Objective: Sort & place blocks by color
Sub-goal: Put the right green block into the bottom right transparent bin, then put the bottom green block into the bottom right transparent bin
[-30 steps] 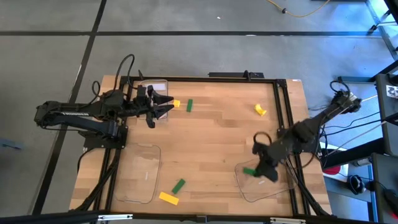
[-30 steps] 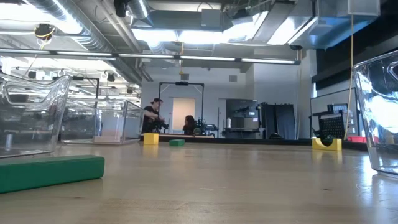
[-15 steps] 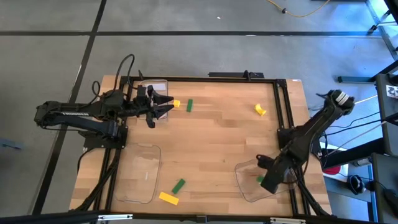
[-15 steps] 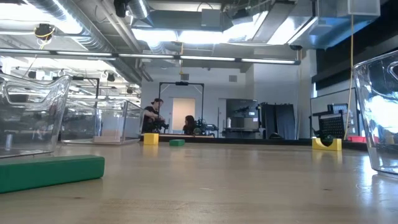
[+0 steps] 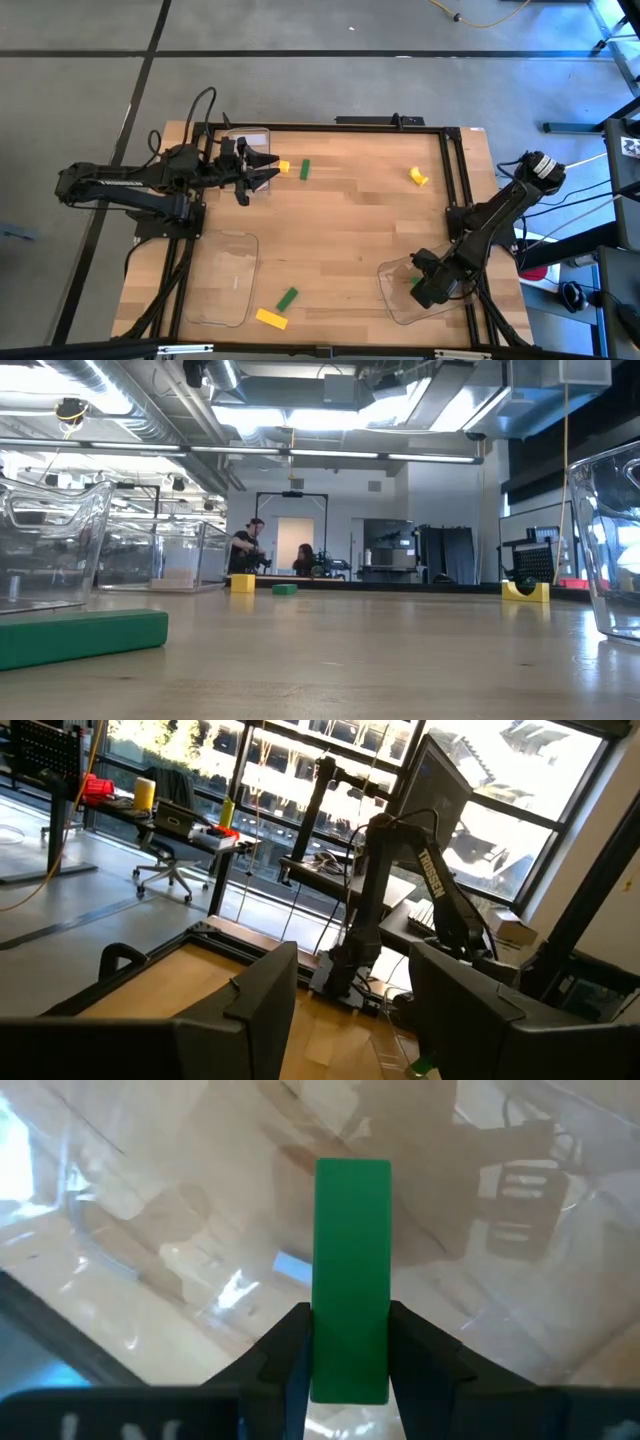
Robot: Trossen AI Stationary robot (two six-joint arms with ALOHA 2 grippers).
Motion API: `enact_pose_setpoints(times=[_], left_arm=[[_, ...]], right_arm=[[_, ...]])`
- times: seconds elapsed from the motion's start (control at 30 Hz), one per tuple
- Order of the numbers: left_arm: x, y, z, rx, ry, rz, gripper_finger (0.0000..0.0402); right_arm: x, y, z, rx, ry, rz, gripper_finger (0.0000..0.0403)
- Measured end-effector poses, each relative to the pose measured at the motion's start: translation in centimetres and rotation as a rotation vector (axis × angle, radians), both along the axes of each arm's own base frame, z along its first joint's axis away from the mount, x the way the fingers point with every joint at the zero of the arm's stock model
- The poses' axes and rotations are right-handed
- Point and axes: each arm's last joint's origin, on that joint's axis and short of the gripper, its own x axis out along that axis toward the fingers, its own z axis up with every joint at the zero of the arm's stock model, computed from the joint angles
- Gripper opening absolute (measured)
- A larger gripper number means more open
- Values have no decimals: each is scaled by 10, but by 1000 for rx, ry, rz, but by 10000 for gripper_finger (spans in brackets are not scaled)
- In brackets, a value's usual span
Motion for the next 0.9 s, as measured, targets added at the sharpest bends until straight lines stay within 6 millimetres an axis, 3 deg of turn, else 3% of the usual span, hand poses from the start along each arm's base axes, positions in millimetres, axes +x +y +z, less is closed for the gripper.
enact_pose_setpoints(times=[0.57,0.9], left_arm=[[0,0,0,0,0,0,186],[0,0,0,0,0,0,186]], right_arm=[[1,2,-10,-33,40,2,137],[-3,-2,20,122,-59,11,139]])
